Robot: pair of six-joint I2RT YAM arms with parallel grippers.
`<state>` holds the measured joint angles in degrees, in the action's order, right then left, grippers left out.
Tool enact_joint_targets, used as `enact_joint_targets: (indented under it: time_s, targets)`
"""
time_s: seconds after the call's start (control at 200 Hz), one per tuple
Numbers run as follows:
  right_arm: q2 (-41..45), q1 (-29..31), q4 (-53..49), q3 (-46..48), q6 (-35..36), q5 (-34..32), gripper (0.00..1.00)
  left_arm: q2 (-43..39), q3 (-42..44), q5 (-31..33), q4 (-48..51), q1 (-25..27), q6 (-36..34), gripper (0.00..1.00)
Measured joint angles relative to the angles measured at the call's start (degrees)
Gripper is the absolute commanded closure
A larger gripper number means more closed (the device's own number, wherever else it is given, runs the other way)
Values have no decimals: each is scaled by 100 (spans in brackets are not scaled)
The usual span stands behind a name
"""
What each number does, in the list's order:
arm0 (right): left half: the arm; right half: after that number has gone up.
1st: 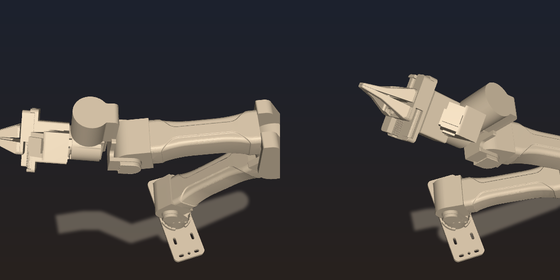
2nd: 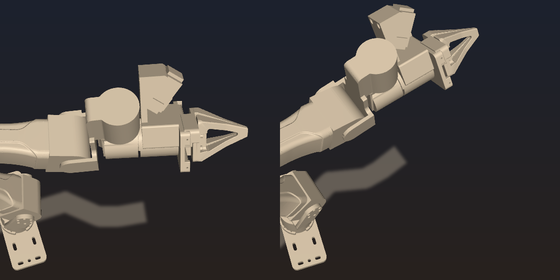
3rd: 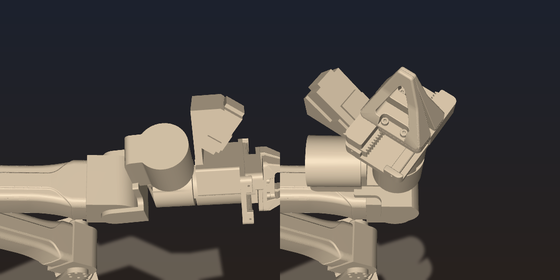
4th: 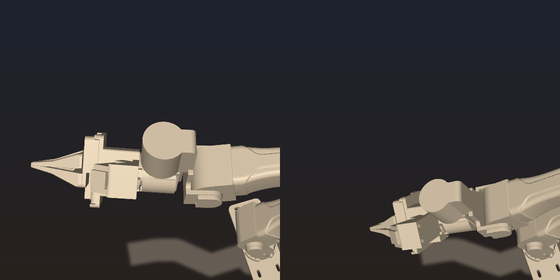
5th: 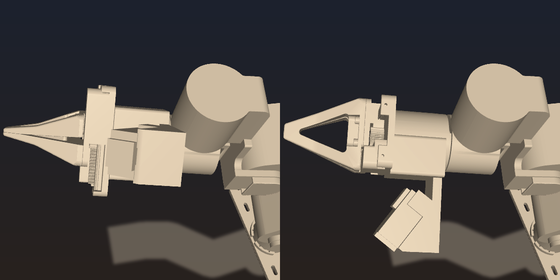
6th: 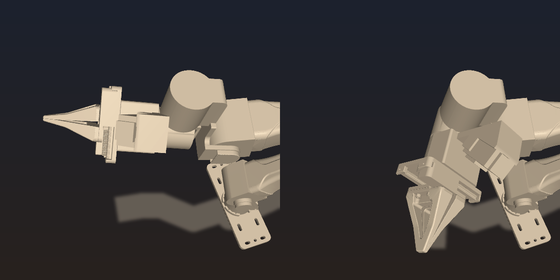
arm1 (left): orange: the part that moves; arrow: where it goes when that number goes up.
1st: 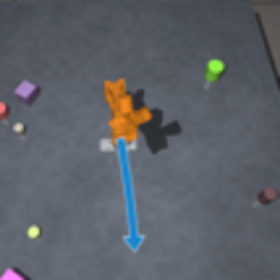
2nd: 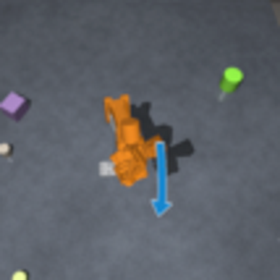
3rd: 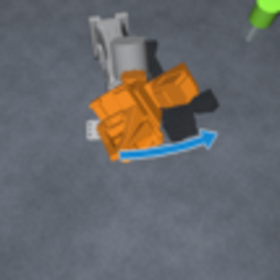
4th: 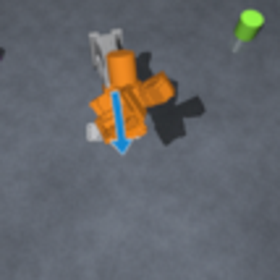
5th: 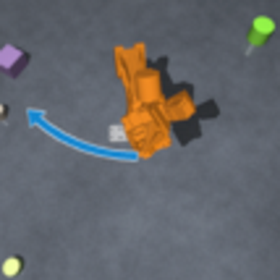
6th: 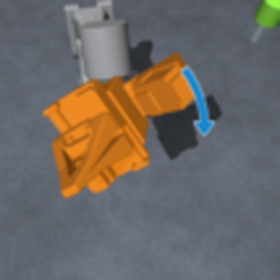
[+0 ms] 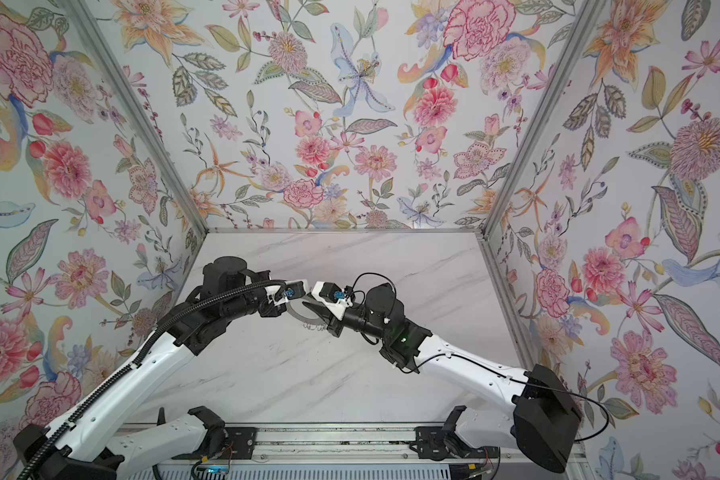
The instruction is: Remove the keys from the keyring
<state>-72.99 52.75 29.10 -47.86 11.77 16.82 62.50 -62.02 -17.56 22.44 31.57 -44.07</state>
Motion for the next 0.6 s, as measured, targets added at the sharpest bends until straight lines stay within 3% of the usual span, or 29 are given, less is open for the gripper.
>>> enact_joint_targets:
  time_s: [0.601]
  targets:
    - [-765, -66, 334, -203, -433, -446, 80, -70, 0, 2, 87, 0, 105, 100]
